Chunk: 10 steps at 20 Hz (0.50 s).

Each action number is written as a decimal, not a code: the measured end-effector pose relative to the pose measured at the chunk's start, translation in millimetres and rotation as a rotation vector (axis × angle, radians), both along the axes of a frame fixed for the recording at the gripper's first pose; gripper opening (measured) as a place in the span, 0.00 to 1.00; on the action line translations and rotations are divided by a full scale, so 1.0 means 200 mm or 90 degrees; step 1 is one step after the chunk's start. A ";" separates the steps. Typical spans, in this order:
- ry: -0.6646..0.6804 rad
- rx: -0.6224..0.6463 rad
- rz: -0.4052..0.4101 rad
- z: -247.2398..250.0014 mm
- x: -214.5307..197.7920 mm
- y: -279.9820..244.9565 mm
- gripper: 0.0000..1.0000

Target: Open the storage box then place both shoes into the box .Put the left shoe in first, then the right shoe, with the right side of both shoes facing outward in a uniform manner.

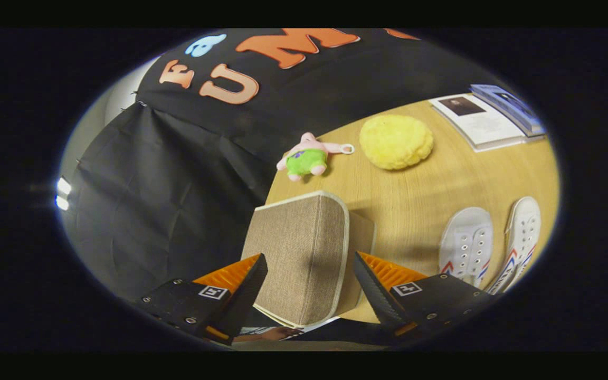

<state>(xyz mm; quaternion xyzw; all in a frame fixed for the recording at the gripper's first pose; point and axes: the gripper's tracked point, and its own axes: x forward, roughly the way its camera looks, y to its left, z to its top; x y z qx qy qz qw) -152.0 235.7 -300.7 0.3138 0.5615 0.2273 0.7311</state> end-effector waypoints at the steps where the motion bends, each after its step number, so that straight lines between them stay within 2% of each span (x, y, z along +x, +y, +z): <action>1: 0.033 0.015 0.001 -0.05 -0.06 0.03 0.97; 5: 0.104 0.067 -0.013 -0.12 -0.15 0.10 0.96; 10: 0.124 0.111 -0.023 -0.16 -0.16 0.18 0.96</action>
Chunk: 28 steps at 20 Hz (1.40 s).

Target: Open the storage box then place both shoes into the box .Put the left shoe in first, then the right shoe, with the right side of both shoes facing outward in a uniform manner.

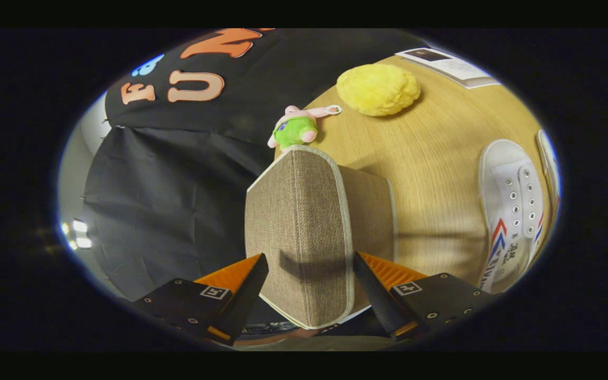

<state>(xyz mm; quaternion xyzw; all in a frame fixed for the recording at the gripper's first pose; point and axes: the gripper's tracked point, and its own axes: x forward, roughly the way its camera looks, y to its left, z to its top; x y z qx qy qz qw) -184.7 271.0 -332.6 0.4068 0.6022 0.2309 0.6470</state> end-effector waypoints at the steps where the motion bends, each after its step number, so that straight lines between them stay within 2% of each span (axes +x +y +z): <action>1: 0.008 0.019 -0.008 -0.01 0.00 0.02 0.96; 5: 0.051 0.072 -0.064 -0.03 0.02 0.03 0.96; 12: 0.053 0.135 -0.088 0.10 0.08 -0.03 0.93; 15: 0.044 0.166 -0.115 0.19 0.12 -0.09 0.80; 16: 0.039 0.184 -0.124 0.23 0.14 -0.10 0.73; 19: 0.020 0.203 -0.119 0.29 0.16 -0.07 0.59; 20: 0.011 0.197 -0.116 0.29 0.18 -0.05 0.47; 22: -0.002 0.162 -0.094 0.25 0.16 -0.03 0.33; 24: 0.001 0.128 -0.075 0.19 0.14 0.00 0.25; 28: 0.029 0.058 -0.052 0.04 0.10 0.01 0.19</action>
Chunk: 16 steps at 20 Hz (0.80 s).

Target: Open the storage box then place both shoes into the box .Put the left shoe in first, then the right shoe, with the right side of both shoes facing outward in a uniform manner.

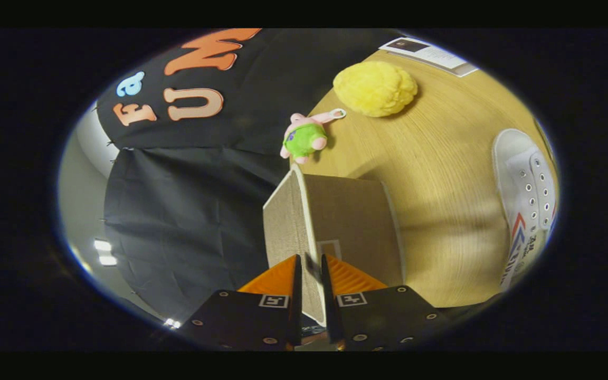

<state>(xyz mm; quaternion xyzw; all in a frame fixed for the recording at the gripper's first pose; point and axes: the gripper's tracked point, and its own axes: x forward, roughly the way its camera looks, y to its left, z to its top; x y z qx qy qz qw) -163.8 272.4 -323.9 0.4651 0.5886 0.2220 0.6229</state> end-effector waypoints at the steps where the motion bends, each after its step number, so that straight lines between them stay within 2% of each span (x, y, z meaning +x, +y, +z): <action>1: -0.001 0.000 0.004 0.01 0.00 0.00 0.19; 6: 0.016 0.068 -0.002 0.16 0.02 0.05 0.03; 11: -0.036 0.132 -0.010 0.49 0.15 0.16 0.02; 16: -0.120 0.137 0.040 0.74 0.21 0.38 0.02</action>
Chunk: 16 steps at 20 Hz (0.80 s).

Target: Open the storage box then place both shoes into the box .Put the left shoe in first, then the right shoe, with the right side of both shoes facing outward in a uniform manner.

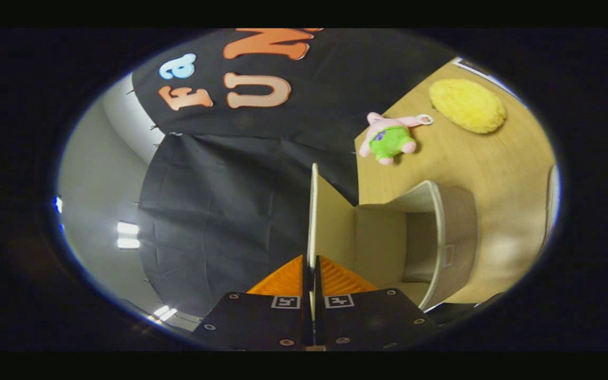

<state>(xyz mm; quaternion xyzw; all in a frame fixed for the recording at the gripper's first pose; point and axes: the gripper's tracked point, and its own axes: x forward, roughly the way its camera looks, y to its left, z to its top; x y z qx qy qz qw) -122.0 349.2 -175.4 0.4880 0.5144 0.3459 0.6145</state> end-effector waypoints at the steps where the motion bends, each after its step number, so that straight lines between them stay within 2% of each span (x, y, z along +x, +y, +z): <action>1: -0.009 0.002 0.010 0.03 0.00 0.05 0.03; 6: -0.044 0.008 0.053 0.15 0.03 0.41 0.04; 11: -0.066 -0.030 0.091 0.12 -0.03 0.76 0.09; 13: -0.074 -0.033 0.111 0.11 -0.09 0.90 0.24; 14: -0.077 -0.037 0.115 0.10 -0.11 0.94 0.40; 15: -0.083 -0.045 0.116 0.09 -0.11 0.96 0.48; 16: -0.093 -0.061 0.117 0.07 -0.11 0.95 0.63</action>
